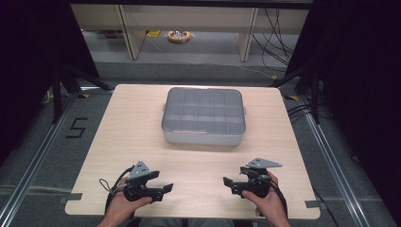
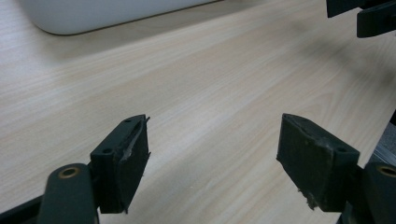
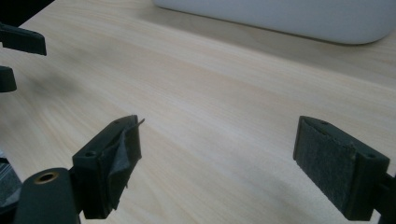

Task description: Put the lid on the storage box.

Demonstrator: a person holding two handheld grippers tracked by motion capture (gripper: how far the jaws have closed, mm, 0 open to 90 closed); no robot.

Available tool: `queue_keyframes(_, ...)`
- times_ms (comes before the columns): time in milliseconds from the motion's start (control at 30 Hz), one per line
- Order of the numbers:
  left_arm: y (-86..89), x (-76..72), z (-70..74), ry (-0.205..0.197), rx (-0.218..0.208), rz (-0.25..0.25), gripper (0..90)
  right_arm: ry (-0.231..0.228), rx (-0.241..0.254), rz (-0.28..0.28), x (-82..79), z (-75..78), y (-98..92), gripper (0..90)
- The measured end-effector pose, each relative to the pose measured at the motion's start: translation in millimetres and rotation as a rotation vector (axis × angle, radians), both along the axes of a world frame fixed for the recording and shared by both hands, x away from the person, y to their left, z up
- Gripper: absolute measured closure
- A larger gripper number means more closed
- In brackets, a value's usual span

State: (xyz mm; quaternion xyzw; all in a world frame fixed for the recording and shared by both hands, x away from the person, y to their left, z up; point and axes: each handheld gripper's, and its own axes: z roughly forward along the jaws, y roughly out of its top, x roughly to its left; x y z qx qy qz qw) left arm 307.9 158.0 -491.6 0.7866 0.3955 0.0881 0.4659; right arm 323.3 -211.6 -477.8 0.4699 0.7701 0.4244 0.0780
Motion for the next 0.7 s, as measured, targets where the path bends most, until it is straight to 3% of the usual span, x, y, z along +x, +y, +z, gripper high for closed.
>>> queue_keyframes(33,-0.5,-2.4,0.1,0.006,0.007,-0.001,24.6,-0.019,-0.011,0.016,0.4,-1.3,-1.3,16.2)
queue_keyframes(133,-2.8,-8.0,-1.0,-0.002,0.009,-0.015,24.5,0.025,0.0,0.001,-7.1,-0.4,1.3,16.2)
queue_keyframes(167,-2.9,-9.7,-0.9,0.001,0.016,-0.023,24.5,-0.007,-0.012,0.03,-6.1,-2.5,-0.1,16.2)
queue_keyframes(200,-3.2,-11.6,-1.5,0.001,0.02,-0.026,24.4,0.002,-0.031,0.022,-8.8,-2.1,0.4,16.2)
queue_keyframes(233,-4.0,-13.3,-2.2,0.005,0.019,-0.024,24.4,-0.02,-0.03,0.032,-9.4,-3.7,0.3,16.2)
queue_keyframes(267,-4.0,-14.5,-3.2,0.004,0.025,-0.025,24.4,0.0,-0.017,0.023,-12.3,-4.1,2.0,16.2)
queue_keyframes(367,-5.2,-18.2,-6.1,0.011,0.026,-0.025,24.4,-0.01,-0.04,0.041,-16.0,-6.0,0.8,16.2)
queue_keyframes(400,-3.5,-19.7,-5.2,0.002,0.054,-0.045,24.4,-0.014,-0.046,0.05,-17.4,-6.8,0.6,16.2)
queue_keyframes(433,-5.4,-20.8,-6.3,-0.006,0.029,-0.038,24.4,-0.008,-0.053,0.051,-19.8,-7.4,0.7,16.2)
queue_keyframes(500,-5.1,-24.4,-5.6,0.005,0.041,-0.039,24.4,-0.001,-0.061,0.057,-22.5,-8.7,0.5,16.2)
queue_keyframes(533,-5.2,-25.4,-6.5,-0.001,0.036,-0.046,24.4,0.023,-0.03,0.047,-25.7,-10.0,2.7,16.2)
queue_keyframes(567,-5.1,-27.3,-6.5,0.001,0.049,-0.05,24.3,0.005,-0.051,0.063,-25.5,-10.7,0.0,16.2)
queue_keyframes(600,-5.9,-28.3,-7.1,0.005,0.043,-0.052,24.3,0.018,-0.036,0.067,-27.4,-11.7,0.9,16.2)
queue_keyframes(667,-7.2,-31.2,-8.5,0.006,0.039,-0.05,24.2,0.008,-0.051,0.068,-30.0,-11.8,-0.1,16.2)
queue_keyframes(700,-6.8,-32.1,-8.5,0.007,0.052,-0.057,24.2,0.048,-0.031,0.054,-33.4,-11.6,1.6,16.2)
